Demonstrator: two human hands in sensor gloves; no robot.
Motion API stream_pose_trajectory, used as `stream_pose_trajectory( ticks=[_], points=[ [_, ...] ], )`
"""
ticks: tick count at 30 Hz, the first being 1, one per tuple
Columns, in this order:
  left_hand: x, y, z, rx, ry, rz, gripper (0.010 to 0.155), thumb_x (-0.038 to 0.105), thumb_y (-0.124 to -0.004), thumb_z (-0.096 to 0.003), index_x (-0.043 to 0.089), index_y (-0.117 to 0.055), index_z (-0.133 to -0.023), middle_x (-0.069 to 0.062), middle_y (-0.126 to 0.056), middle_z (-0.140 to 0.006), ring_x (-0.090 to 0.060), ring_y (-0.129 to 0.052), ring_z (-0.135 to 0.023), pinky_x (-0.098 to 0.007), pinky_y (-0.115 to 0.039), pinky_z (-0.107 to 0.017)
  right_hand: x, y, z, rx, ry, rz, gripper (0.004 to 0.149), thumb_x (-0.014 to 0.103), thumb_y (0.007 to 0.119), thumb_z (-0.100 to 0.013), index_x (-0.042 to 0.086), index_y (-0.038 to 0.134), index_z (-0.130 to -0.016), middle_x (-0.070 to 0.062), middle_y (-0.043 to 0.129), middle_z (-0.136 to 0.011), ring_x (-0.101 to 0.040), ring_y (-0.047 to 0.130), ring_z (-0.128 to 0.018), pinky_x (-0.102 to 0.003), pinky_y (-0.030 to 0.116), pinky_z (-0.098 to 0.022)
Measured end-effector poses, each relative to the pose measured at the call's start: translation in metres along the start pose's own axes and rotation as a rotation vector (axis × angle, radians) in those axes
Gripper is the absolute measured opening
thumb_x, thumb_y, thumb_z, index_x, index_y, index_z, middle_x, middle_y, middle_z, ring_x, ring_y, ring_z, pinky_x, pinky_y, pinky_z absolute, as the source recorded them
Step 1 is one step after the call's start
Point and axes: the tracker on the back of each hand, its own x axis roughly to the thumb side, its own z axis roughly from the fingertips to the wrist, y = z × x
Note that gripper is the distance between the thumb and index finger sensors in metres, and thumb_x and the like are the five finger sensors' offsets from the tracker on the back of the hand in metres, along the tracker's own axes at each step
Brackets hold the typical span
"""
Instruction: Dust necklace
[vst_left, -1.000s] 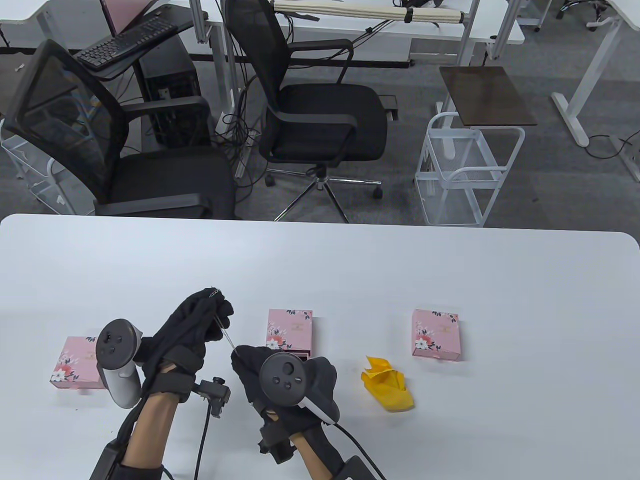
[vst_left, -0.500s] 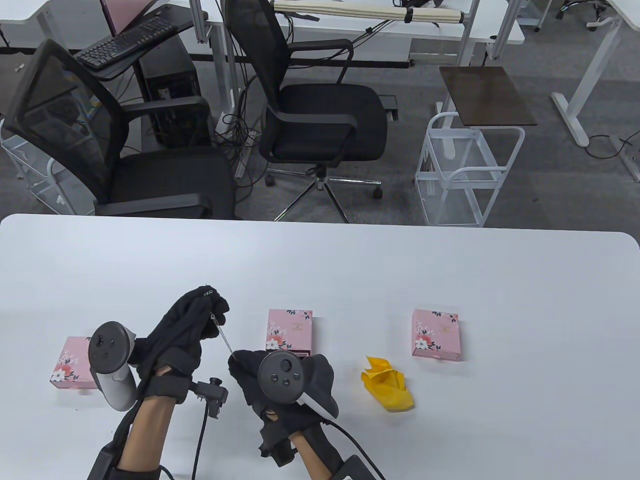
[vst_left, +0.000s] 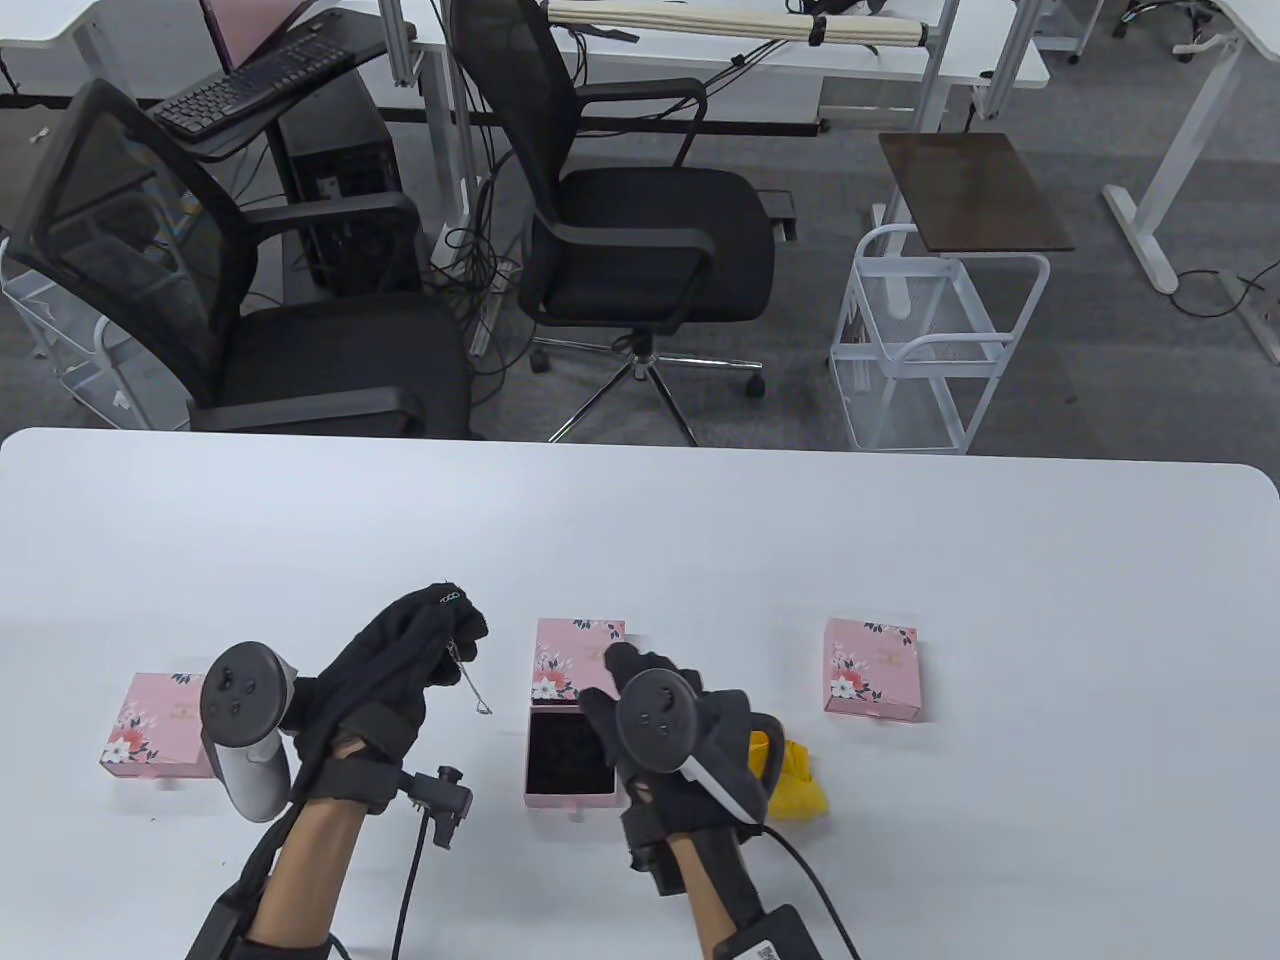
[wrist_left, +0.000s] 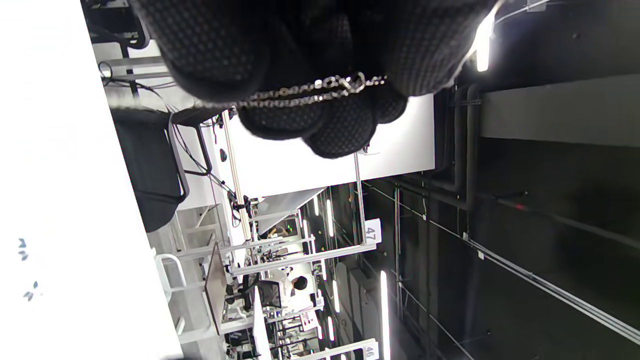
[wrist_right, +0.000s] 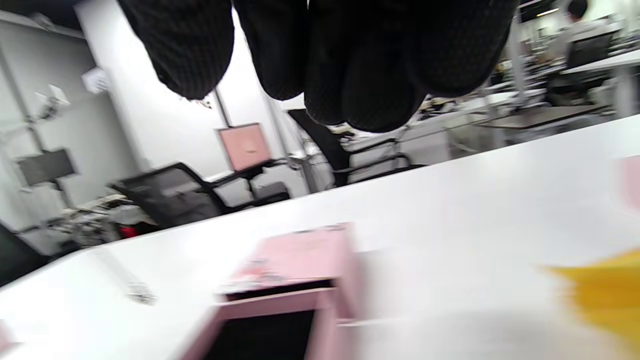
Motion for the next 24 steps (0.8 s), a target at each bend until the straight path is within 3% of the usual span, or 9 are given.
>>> stream_pose_trajectory(
  ticks=[5,9,13,20,24],
  points=[
    [-0.001,-0.002,0.001,0.002,0.007,-0.006,0.039,0.044,-0.078,-0.0596,0.027,-0.084,-0.094,0.000,-0.100,-0.084,-0.021,-0.095,-0.072,-0.039,-0.086,-0.051,-0.068,-0.003,0.011,0.072,0.157,0.146,0.051,0.036,0.076,-0.065,0.009,0.067,-0.107,-0.026,0.077,-0.100,-0.047,0.084,-0.077,-0.053,0.074,-0.057],
    [0.000,-0.007,0.002,-0.023,0.007,0.014,0.039,0.044,-0.078,-0.0598,0.027,-0.084,-0.094,0.000,-0.100,-0.084,-0.022,-0.095,-0.072,-0.039,-0.085,-0.051,-0.101,0.011,0.020,0.226,0.159,0.237,0.043,0.024,0.071,-0.067,0.016,0.063,-0.109,-0.027,0.068,-0.107,-0.050,0.078,-0.085,-0.057,0.070,-0.062],
    [0.002,-0.010,0.004,-0.037,0.000,0.016,0.039,0.044,-0.078,-0.0599,0.027,-0.084,-0.094,0.000,-0.100,-0.084,-0.022,-0.095,-0.072,-0.039,-0.085,-0.051,-0.111,0.027,0.024,0.312,0.141,0.267,0.043,0.019,0.071,-0.067,0.021,0.062,-0.109,-0.028,0.061,-0.112,-0.054,0.071,-0.090,-0.061,0.065,-0.066],
    [0.000,-0.013,0.005,-0.045,0.003,0.014,0.039,0.044,-0.078,-0.0599,0.027,-0.084,-0.094,0.000,-0.100,-0.084,-0.022,-0.095,-0.072,-0.039,-0.085,-0.051,-0.103,0.054,0.010,0.356,0.133,0.352,0.051,0.021,0.073,-0.066,0.025,0.053,-0.113,-0.029,0.054,-0.116,-0.057,0.066,-0.095,-0.064,0.060,-0.069],
    [0.000,-0.013,0.005,-0.052,0.004,0.015,0.039,0.044,-0.078,-0.0600,0.027,-0.083,-0.094,0.000,-0.100,-0.085,-0.022,-0.094,-0.072,-0.039,-0.085,-0.051,-0.101,0.068,0.002,0.440,0.150,0.386,0.056,0.024,0.075,-0.065,0.025,0.048,-0.114,-0.030,0.050,-0.118,-0.059,0.063,-0.096,-0.066,0.058,-0.070]
  ],
)
